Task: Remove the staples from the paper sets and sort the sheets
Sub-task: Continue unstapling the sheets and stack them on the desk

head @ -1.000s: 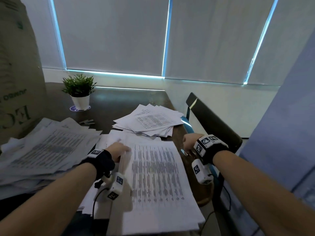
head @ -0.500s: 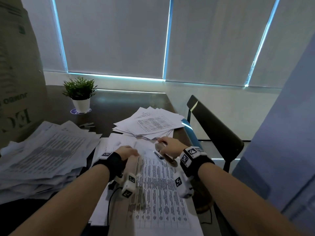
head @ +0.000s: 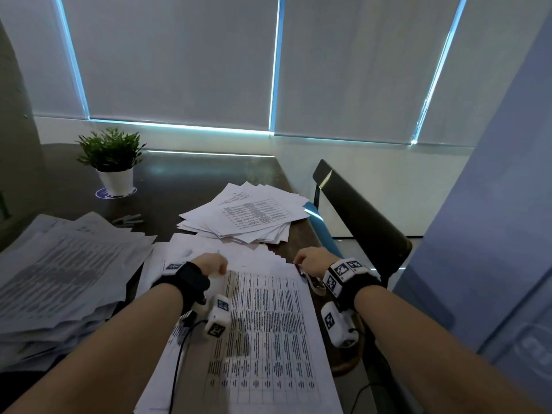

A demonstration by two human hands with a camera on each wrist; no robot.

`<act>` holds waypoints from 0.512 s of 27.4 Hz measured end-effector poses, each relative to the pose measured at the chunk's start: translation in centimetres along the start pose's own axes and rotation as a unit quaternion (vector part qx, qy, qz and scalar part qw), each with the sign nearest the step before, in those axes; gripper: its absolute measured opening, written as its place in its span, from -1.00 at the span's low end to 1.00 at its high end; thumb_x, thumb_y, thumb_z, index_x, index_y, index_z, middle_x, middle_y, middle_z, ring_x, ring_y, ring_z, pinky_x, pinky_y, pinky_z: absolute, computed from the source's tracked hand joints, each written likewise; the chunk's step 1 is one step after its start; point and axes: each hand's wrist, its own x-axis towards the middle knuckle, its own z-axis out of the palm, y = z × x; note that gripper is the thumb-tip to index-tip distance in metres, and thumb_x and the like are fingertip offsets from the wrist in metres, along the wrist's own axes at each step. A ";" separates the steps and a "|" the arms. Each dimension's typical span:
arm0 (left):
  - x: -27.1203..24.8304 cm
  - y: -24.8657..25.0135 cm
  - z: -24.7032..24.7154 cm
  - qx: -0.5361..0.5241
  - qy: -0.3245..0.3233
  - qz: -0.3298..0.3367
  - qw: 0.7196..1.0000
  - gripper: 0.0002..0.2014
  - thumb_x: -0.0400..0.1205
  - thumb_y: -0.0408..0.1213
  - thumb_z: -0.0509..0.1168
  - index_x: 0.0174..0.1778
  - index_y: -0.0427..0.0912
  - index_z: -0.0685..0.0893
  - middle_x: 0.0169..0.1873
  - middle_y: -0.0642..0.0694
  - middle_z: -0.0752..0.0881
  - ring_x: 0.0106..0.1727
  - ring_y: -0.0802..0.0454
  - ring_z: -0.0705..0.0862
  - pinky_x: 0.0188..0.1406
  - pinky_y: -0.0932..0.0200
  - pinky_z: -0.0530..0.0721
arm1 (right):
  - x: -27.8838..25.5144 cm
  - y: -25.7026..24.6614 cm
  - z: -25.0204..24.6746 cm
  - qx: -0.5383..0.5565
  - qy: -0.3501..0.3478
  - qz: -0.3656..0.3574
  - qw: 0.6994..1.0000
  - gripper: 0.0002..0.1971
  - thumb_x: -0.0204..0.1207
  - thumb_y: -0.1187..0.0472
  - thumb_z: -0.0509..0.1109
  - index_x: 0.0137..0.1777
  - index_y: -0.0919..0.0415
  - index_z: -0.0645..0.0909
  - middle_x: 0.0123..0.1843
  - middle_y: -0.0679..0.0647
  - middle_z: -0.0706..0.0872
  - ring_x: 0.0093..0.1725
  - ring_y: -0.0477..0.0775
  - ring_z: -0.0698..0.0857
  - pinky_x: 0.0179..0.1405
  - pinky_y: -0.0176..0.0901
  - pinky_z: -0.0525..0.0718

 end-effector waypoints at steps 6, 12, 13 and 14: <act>1.2 -1.5 -0.3 -0.172 -0.122 -0.033 0.977 -0.26 0.17 -0.02 0.68 0.21 -0.32 0.67 0.31 -0.29 0.65 0.29 -0.22 0.61 0.52 -0.09 0.36 | -0.5 -0.6 -0.4 0.106 0.034 -0.018 0.994 -0.53 0.75 0.24 0.09 0.64 -0.03 0.37 0.53 0.20 0.53 0.30 0.14 0.63 0.27 -0.09 0.57; 2.8 -2.1 0.4 -0.179 -0.079 -0.043 0.980 -0.59 0.43 -0.23 0.53 0.12 -0.34 0.66 0.02 -0.28 0.73 0.05 -0.23 0.69 0.35 -0.12 0.55 | 0.2 -5.0 1.1 0.141 -0.016 -0.136 0.981 -0.50 0.66 0.23 0.24 0.60 0.02 0.37 0.33 0.19 0.63 -0.20 -0.08 0.64 -0.16 -0.26 0.71; 2.9 -2.1 0.3 -0.151 -0.059 -0.033 0.986 -0.50 0.40 -0.18 0.55 0.18 -0.37 0.66 0.14 -0.30 0.71 0.18 -0.25 0.68 0.38 -0.14 0.56 | 0.3 -5.4 1.4 0.123 -0.017 -0.142 0.982 -0.52 0.68 0.22 0.22 0.60 0.03 0.39 0.36 0.20 0.62 -0.24 -0.12 0.60 -0.26 -0.33 0.63; 3.0 -2.2 0.3 -0.122 -0.040 -0.027 0.991 -0.43 0.39 -0.15 0.56 0.25 -0.39 0.64 0.22 -0.33 0.68 0.27 -0.27 0.66 0.37 -0.16 0.58 | 0.2 -5.5 1.8 0.122 -0.018 -0.143 0.982 -0.53 0.69 0.21 0.20 0.61 0.03 0.40 0.40 0.21 0.61 -0.25 -0.13 0.57 -0.30 -0.37 0.55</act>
